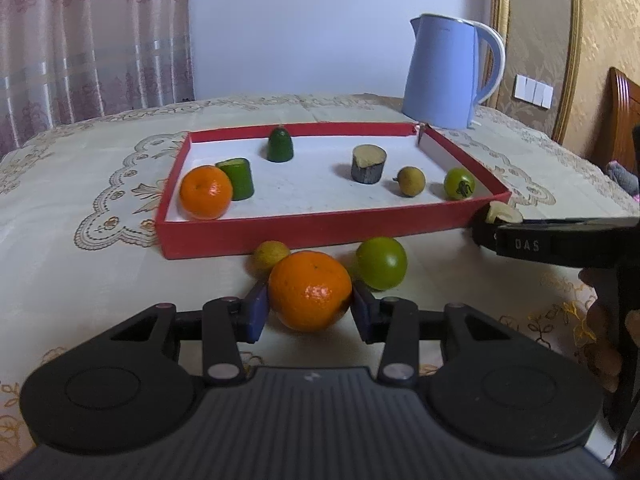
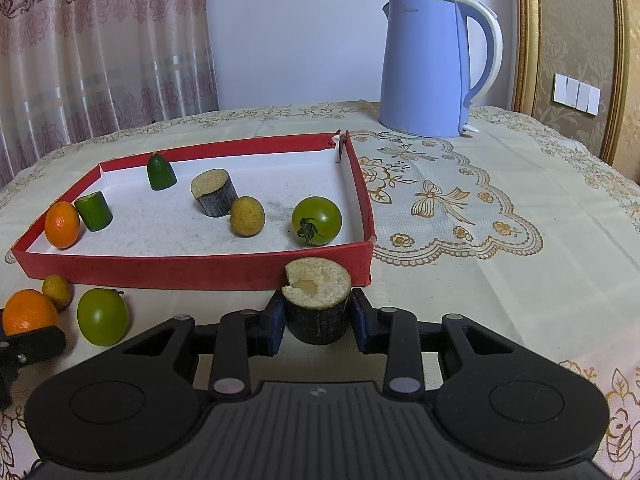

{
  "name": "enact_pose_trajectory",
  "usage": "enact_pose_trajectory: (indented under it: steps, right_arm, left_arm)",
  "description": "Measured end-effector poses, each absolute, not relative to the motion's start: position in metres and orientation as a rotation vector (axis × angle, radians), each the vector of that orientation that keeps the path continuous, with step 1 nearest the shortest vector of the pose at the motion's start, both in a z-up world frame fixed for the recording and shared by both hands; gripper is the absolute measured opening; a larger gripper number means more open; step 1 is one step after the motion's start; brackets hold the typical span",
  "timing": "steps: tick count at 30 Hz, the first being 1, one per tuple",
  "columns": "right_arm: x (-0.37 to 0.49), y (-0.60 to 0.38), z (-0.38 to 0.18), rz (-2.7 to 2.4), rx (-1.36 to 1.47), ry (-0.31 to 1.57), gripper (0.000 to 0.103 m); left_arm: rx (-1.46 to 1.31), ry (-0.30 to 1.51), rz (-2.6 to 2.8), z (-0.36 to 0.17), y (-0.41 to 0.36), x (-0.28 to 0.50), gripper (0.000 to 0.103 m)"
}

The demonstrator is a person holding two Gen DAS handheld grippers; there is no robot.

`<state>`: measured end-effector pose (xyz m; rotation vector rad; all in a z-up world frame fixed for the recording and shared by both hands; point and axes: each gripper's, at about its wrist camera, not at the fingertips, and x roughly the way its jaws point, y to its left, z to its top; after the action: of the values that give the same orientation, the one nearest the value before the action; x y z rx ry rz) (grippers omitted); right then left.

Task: Organize fruits
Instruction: 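Grasp another mandarin orange with the left gripper while the right gripper holds the slice, then lower the second slice into the tray and open the right gripper while the left holds the orange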

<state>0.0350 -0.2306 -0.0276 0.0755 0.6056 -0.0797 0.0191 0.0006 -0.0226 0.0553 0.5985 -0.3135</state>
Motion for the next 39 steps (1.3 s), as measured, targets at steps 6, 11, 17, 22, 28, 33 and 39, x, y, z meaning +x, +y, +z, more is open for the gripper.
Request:
enact_pose_trajectory:
  steps: [6, 11, 17, 22, 28, 33, 39]
  right_arm:
    - [0.035, -0.230, -0.027, -0.081, 0.071, 0.607, 0.033]
    - [0.034, -0.231, -0.027, -0.072, 0.089, 0.600, 0.032]
    - [0.026, -0.225, -0.023, -0.046, 0.037, 0.578, 0.032]
    - [0.019, -0.221, -0.003, -0.005, 0.016, 0.544, 0.032]
    - [0.044, -0.192, 0.021, 0.065, -0.074, 0.506, 0.032]
    - [0.092, -0.163, 0.013, 0.138, -0.120, 0.571, 0.032]
    - [0.121, -0.131, -0.004, 0.174, -0.219, 0.604, 0.032]
  left_arm:
    - [0.053, 0.594, -0.300, -0.018, 0.008, 0.020, 0.039]
    - [0.035, 0.593, -0.291, -0.017, 0.014, 0.021, 0.039]
    - [0.016, 0.599, -0.276, -0.020, 0.028, 0.022, 0.039]
    - [-0.004, 0.600, -0.264, -0.023, 0.038, 0.026, 0.039]
    - [-0.038, 0.619, -0.256, -0.026, 0.049, 0.032, 0.039]
    - [-0.037, 0.620, -0.275, -0.027, 0.051, 0.033, 0.039]
    - [-0.048, 0.624, -0.290, -0.028, 0.053, 0.037, 0.039]
